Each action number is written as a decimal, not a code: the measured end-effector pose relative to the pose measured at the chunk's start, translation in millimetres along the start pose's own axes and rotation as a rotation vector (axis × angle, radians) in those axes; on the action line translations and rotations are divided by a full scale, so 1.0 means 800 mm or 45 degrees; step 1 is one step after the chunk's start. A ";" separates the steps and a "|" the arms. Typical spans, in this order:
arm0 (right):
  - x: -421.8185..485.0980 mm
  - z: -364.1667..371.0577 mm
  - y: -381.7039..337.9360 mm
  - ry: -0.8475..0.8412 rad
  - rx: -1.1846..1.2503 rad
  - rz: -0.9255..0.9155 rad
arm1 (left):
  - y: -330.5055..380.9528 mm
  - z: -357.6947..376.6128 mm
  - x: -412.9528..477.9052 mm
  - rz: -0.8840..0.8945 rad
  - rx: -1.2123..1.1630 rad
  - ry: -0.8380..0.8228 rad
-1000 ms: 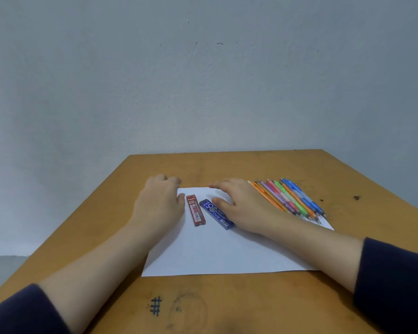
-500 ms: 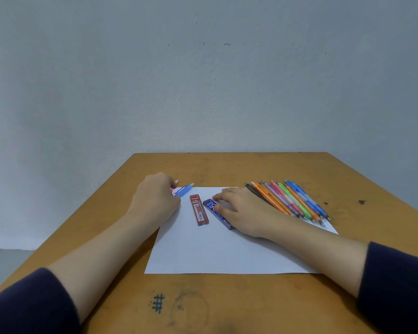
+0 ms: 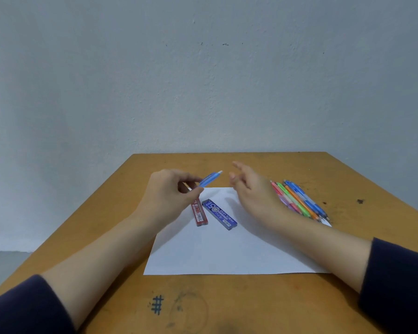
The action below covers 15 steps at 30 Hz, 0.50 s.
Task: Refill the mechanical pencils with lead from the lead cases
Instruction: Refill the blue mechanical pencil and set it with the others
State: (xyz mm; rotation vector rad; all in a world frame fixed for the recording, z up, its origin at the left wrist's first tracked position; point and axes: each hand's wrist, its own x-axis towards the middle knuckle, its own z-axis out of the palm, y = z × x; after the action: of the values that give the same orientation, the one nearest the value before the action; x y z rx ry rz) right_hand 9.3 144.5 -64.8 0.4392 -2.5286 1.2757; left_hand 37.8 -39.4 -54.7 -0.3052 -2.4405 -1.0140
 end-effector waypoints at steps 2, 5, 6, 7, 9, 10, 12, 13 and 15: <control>0.003 -0.005 0.001 0.071 0.058 0.003 | 0.000 0.000 0.000 0.045 -0.009 0.008; 0.006 -0.009 0.003 0.131 0.086 -0.018 | -0.003 -0.001 0.002 0.123 0.021 -0.019; 0.007 -0.010 0.003 0.145 0.069 -0.032 | -0.004 -0.001 0.002 0.137 0.034 -0.030; 0.007 -0.012 0.003 0.157 0.040 -0.064 | -0.005 0.000 0.003 0.146 0.044 -0.039; 0.006 -0.014 0.000 0.158 -0.023 -0.143 | -0.007 0.000 0.004 0.161 0.065 -0.052; 0.005 -0.016 -0.001 0.147 -0.052 -0.175 | -0.007 0.000 0.004 0.168 0.071 -0.054; 0.003 -0.018 -0.002 0.120 -0.110 -0.215 | -0.008 -0.001 0.004 0.186 0.076 -0.053; 0.003 -0.018 -0.002 0.114 -0.142 -0.232 | -0.008 -0.001 0.004 0.194 0.081 -0.053; 0.005 -0.019 0.000 0.126 -0.216 -0.280 | -0.007 -0.001 0.004 0.211 0.082 -0.050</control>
State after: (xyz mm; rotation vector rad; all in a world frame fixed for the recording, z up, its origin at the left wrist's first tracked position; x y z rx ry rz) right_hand 7.3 155.9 -54.8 0.5817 -2.4032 0.9704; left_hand 33.4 -43.6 -56.3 -0.5009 -2.4307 -0.8637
